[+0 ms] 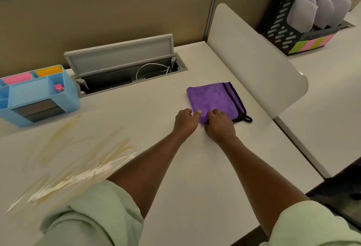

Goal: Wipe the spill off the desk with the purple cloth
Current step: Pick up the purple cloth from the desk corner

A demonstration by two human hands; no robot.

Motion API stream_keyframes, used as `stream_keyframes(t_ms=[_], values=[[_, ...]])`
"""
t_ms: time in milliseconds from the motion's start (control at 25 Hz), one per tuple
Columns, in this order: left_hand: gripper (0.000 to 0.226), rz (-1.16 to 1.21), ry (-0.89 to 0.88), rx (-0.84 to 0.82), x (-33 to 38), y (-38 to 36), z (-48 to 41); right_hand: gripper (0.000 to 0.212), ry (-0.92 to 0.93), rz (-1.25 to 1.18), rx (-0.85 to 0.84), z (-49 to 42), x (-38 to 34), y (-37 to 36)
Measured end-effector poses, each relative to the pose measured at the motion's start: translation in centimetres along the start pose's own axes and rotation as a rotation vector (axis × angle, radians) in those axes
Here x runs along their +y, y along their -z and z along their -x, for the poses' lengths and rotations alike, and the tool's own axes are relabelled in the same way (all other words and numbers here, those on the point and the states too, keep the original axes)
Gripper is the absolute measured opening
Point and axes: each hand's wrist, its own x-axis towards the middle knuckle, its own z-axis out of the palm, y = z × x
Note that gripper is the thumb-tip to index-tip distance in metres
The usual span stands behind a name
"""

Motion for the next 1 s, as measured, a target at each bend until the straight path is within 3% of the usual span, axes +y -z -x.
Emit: stream_keyframes(t_ms=[120, 240, 400, 480, 600, 720, 920, 1000], values=[[0.052, 0.192, 0.129, -0.011, 0.2, 0.3, -0.6, 0.013, -0.048, -0.158, 0.084, -0.8, -0.4, 1.1], [0.040, 0.396, 0.229, -0.036, 0.7, 1.5, -0.8, 0.016, -0.011, -0.341, 0.106, -0.3, -1.2, 2.5], [0.037, 0.444, 0.245, -0.041, 0.9, 4.1, 0.4, 0.014, 0.059, -0.596, 0.083, 2.5, -2.5, 3.3], [0.030, 0.380, 0.229, -0.033, 0.6, 5.6, 1.6, 0.021, -0.014, -0.888, 0.013, 4.3, -3.4, 3.3], [0.025, 0.252, 0.157, -0.025, 0.3, 7.8, 4.1, 0.042, -0.367, -1.501, 0.017, 6.4, -5.4, 3.3], [0.028, 0.162, 0.025, -0.075, 0.5, 9.2, 7.2, 0.056, -0.627, -1.771, -0.069, 8.2, -7.6, 3.5], [0.014, -0.030, -0.256, -0.141, 2.2, 10.0, 11.7, 0.066, -0.531, -2.143, -0.155, 9.9, -10.9, 4.4], [0.022, 0.024, -0.306, -0.137, 3.0, 10.4, 13.3, 0.056, -0.429, -2.301, -0.139, 9.9, -11.7, 4.5]])
